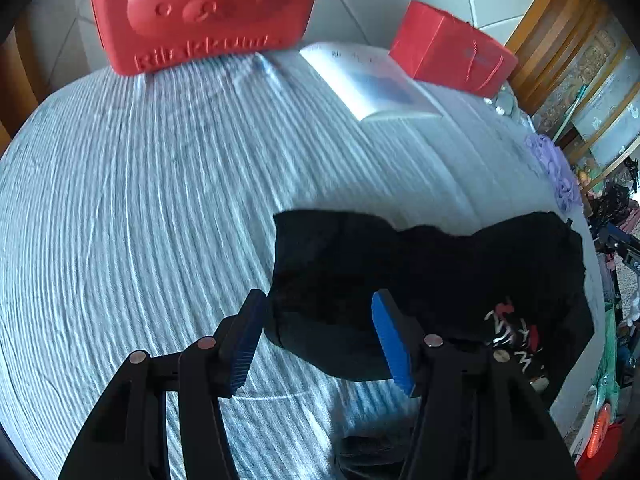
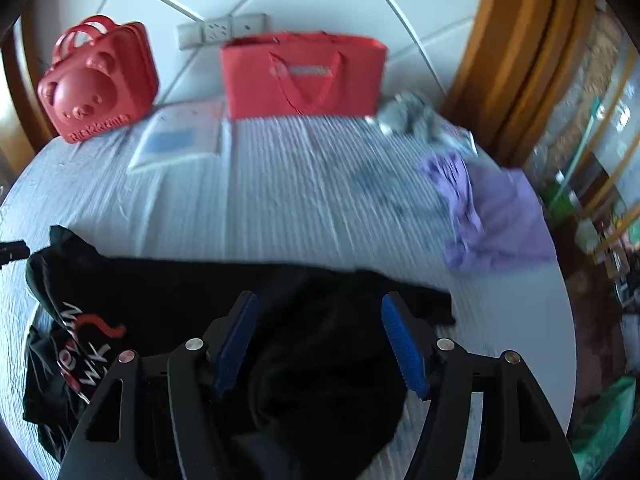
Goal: Fold clothes
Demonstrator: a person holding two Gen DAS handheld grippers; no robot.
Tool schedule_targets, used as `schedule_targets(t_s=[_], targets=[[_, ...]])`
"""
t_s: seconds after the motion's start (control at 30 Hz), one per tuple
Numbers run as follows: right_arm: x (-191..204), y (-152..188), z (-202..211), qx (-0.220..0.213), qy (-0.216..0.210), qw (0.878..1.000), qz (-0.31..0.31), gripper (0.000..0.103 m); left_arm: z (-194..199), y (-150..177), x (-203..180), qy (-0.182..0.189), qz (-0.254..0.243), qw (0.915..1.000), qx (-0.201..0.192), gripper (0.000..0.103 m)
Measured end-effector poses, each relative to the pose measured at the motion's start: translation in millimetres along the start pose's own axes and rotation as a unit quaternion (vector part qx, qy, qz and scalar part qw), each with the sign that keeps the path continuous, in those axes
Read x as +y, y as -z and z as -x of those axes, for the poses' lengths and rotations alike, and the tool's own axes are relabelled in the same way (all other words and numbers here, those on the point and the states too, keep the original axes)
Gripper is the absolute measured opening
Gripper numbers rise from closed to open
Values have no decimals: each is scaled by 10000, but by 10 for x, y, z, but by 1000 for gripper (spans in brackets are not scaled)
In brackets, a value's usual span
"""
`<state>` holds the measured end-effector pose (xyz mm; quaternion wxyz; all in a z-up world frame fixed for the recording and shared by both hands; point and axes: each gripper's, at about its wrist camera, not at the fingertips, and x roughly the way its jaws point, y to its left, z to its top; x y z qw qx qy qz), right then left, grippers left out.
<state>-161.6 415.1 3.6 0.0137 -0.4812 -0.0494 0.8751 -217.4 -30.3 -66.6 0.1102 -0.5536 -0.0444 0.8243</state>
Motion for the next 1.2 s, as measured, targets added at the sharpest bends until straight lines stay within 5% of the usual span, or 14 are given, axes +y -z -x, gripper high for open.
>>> schedule_targets(t_s=[0.23,0.37,0.43,0.5,0.53,0.57,0.77,0.93,1.03,1.07,1.1,1.13,1.17,1.2], targets=[[-421,84,-143,292,-235,9981,-489,94,-317,50,-159,61,73,9997,222,58],[-437,77,-481,515,-404,9942,-851,94,-411,40,-324,109,3,9996,261,60],[-443,85,-700,779,-564,9897,-1057,92,-454,34,-404,123,-26,9995,278,51],[-409,123,-923,1094,-673,9851,-1144,42,-453,28,-436,-8,40,9996,268,16],[-372,140,-969,1158,-633,9853,-1081,7,-439,35,-435,-2,159,9996,221,14],[-319,150,-973,1173,-469,9874,-948,6,-418,35,-442,-42,211,9997,130,12],[-27,-121,5,-334,411,9986,76,4,534,-73,-563,-527,-12,9896,-1336,12],[0,-550,805,-1672,537,9842,212,4,1559,-290,-640,-1321,-394,9532,-2691,12],[-7,-894,850,-1962,341,9799,153,4,1618,-714,-477,-1623,-299,9484,-2706,14],[-17,-1025,727,-1932,271,9808,79,5,1553,-884,-392,-1648,-235,9504,-2629,19],[-11,-1150,553,-1856,267,9823,-2,8,1473,-1050,-310,-1677,-169,9527,-2529,39],[9,-1241,360,-1655,309,9857,-60,28,1306,-1179,-241,-1719,-81,9586,-2270,49],[41,-1288,191,-1364,381,9899,-113,61,1167,-1246,-138,-1693,6,9649,-2007,56],[69,-1302,62,-1144,403,9925,-166,72,1052,-1250,-76,-1711,71,9685,-1807,56]])
